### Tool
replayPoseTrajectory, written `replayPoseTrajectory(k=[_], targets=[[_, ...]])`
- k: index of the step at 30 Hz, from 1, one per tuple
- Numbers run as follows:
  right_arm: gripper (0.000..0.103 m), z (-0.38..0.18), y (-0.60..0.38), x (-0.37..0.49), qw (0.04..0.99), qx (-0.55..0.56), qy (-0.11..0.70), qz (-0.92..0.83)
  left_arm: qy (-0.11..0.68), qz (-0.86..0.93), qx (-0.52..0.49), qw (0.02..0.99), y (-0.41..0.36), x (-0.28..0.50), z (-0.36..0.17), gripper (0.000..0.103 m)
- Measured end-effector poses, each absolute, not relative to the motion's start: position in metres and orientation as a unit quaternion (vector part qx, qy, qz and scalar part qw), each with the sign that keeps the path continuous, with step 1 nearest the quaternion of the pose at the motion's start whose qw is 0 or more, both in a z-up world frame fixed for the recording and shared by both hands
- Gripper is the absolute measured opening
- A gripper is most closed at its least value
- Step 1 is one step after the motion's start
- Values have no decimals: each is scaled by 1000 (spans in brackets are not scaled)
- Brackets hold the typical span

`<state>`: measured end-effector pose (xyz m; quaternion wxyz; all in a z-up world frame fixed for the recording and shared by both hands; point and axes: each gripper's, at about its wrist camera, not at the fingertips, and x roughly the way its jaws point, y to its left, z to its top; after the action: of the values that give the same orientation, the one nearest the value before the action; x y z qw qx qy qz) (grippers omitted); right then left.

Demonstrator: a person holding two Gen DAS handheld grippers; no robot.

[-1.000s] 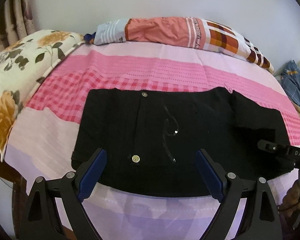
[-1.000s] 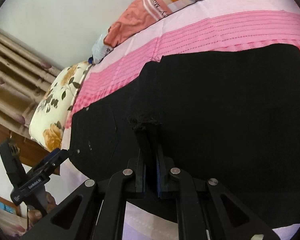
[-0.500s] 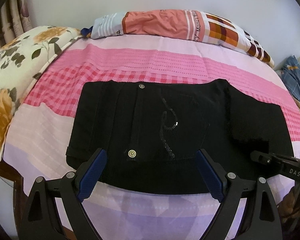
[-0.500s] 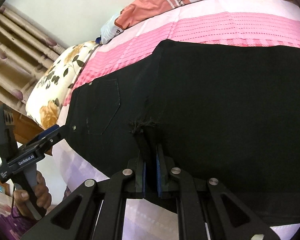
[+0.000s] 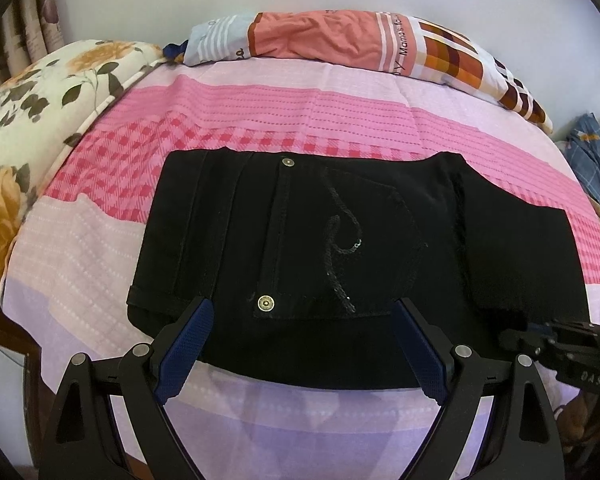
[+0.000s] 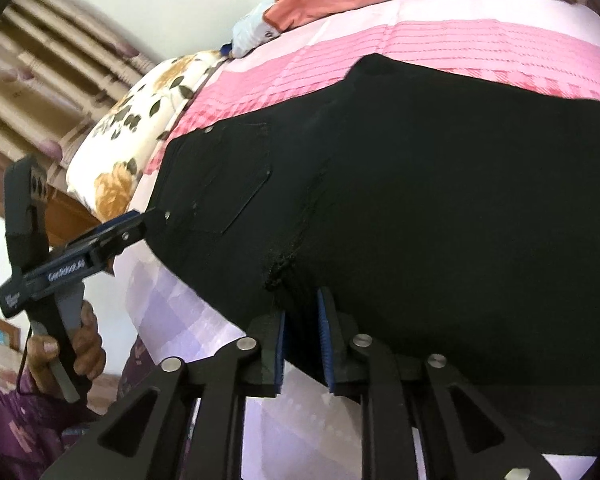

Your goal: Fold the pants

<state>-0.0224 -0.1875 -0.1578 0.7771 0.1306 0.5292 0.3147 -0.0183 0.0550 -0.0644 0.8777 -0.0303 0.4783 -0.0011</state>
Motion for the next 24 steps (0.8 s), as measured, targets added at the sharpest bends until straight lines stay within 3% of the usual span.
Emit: replayPoseTrajectory(k=[2, 7, 12, 17, 24], targets=[[34, -156, -182, -25, 768, 130, 529, 337, 481, -1, -32, 876, 56, -18, -66, 90], [35, -152, -174, -31, 718, 167, 538, 409, 487, 1, -35, 873, 58, -17, -69, 90], [35, -136, -246, -7, 747, 298, 482, 349, 479, 7, -38, 877, 62, -18, -65, 90], [35, -139, -277, 8, 775, 310, 475, 279, 480, 9, -33, 876, 64, -17, -64, 90], [35, -161, -246, 12, 756, 291, 510, 289, 469, 27, -42, 882, 86, -15, -51, 90]])
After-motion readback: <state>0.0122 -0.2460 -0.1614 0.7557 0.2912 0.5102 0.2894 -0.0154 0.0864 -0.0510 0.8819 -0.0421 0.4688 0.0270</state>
